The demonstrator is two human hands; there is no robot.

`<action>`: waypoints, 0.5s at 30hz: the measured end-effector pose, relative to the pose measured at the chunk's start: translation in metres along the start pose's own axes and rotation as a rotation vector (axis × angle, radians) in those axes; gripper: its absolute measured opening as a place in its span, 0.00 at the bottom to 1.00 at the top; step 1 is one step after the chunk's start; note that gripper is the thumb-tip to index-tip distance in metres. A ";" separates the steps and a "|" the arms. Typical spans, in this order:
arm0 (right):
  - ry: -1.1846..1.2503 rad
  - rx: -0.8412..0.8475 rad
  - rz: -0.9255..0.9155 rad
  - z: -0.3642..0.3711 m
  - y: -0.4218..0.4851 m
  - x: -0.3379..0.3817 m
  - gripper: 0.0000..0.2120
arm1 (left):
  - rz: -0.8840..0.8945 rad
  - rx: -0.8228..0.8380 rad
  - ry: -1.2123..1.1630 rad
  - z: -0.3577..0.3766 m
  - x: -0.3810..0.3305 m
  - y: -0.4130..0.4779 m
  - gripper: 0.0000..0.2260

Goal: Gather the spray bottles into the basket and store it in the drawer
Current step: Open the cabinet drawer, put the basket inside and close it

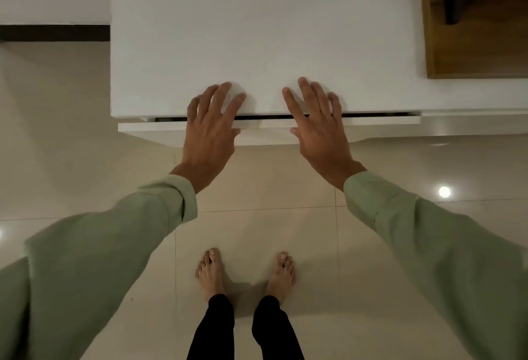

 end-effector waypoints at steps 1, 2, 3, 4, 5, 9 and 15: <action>-0.013 -0.022 0.006 -0.003 0.006 -0.001 0.34 | -0.012 -0.024 0.004 -0.002 0.001 0.007 0.27; -0.024 -0.043 0.010 -0.005 0.011 -0.002 0.31 | -0.020 -0.041 0.007 -0.002 0.002 0.013 0.25; -0.035 -0.062 0.014 -0.007 0.015 -0.002 0.29 | -0.028 -0.055 0.013 -0.002 0.002 0.017 0.24; -0.043 -0.083 0.017 -0.009 0.018 -0.002 0.26 | -0.031 -0.067 0.023 -0.001 0.002 0.021 0.22; -0.050 -0.107 0.022 -0.010 0.020 -0.002 0.25 | -0.035 -0.079 0.037 -0.001 0.002 0.023 0.21; -0.073 -0.155 0.024 -0.013 0.019 -0.003 0.24 | -0.032 -0.123 0.082 0.002 0.000 0.021 0.19; -0.032 -0.012 0.107 -0.027 0.023 0.007 0.25 | -0.089 -0.100 -0.003 -0.014 -0.011 0.018 0.21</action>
Point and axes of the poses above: each hand's wrist, its own y-axis towards the middle knuckle, its own z-axis out of the palm, x = y × z, the point moved 9 cm from there along y, towards the middle knuckle, and after that the axes turned 1 degree about -y, right-handed, at the moved point
